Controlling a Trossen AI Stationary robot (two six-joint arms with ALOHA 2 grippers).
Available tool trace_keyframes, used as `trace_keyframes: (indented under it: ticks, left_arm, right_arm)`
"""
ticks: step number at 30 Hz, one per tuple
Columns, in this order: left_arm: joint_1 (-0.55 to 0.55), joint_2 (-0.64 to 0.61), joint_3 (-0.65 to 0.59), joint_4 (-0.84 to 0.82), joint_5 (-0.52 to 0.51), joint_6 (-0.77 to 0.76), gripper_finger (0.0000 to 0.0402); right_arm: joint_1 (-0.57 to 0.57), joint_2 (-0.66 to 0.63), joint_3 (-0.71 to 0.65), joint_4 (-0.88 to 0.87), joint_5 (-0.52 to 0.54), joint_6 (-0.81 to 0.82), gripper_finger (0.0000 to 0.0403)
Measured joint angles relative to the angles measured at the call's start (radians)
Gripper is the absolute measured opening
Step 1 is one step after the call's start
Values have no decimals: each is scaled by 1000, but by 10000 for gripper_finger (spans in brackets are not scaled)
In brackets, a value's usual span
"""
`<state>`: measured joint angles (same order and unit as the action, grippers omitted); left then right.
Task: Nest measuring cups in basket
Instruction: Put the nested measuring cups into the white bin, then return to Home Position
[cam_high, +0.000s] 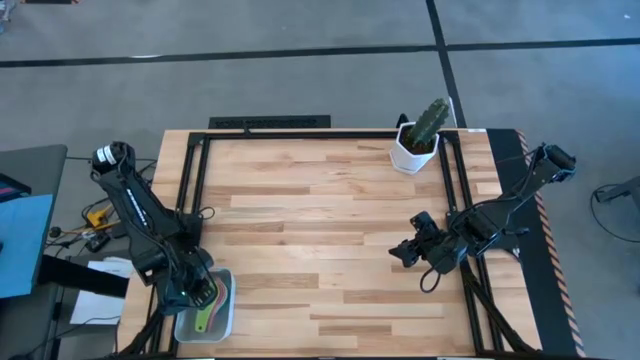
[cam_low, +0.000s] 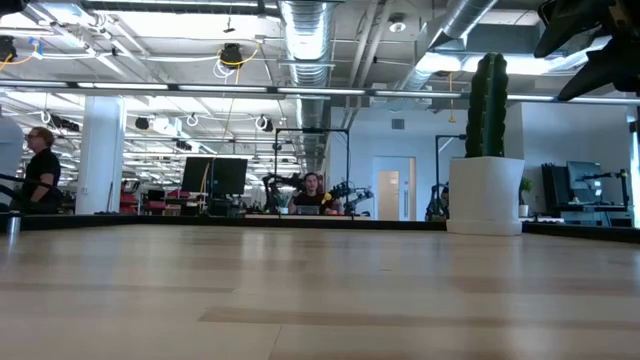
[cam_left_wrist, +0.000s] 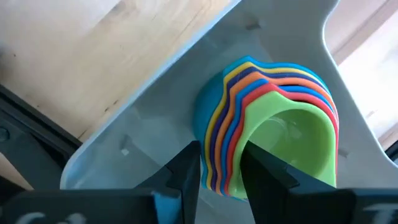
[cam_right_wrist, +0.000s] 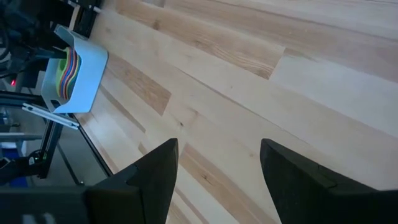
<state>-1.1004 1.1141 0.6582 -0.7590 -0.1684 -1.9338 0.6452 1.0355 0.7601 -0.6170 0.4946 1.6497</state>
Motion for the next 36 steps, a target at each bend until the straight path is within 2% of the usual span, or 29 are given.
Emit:
trace_keyframes:
  ticks: [5, 12, 18, 22, 26, 28, 31, 33, 36]
  left_arm:
    - [0, -1, 2, 16, 34, -6, 111]
    - [0, -2, 69, -51, 67, 12, 132]
    - [0, -30, 173, -181, 39, 78, 140]
    - [12, -73, 260, -304, -47, 152, 140]
    - [84, -130, 326, -353, -234, 323, 131]
    - [155, -158, 336, -342, -315, 438, 125]
    - [296, -191, 337, -305, -379, 650, 117]
    - [398, -200, 336, -239, -434, 833, 112]
    - [541, -205, 336, -32, -541, 1146, 100]
  right_arm:
    - [-7, 0, 0, -2, 0, -2, 250]
    - [-24, 0, 0, 21, 2, -69, 250]
    - [-54, 0, 0, 88, 2, -257, 248]
    - [-75, 0, 2, 194, 0, -419, 240]
    - [-107, 0, 15, 311, -1, -600, 228]
    - [-127, 0, 16, 383, -1, -711, 223]
    - [-161, 0, 17, 488, -9, -930, 216]
    - [-188, 0, 16, 543, -12, -1111, 211]
    - [-250, 0, 17, 622, -14, -1300, 200]
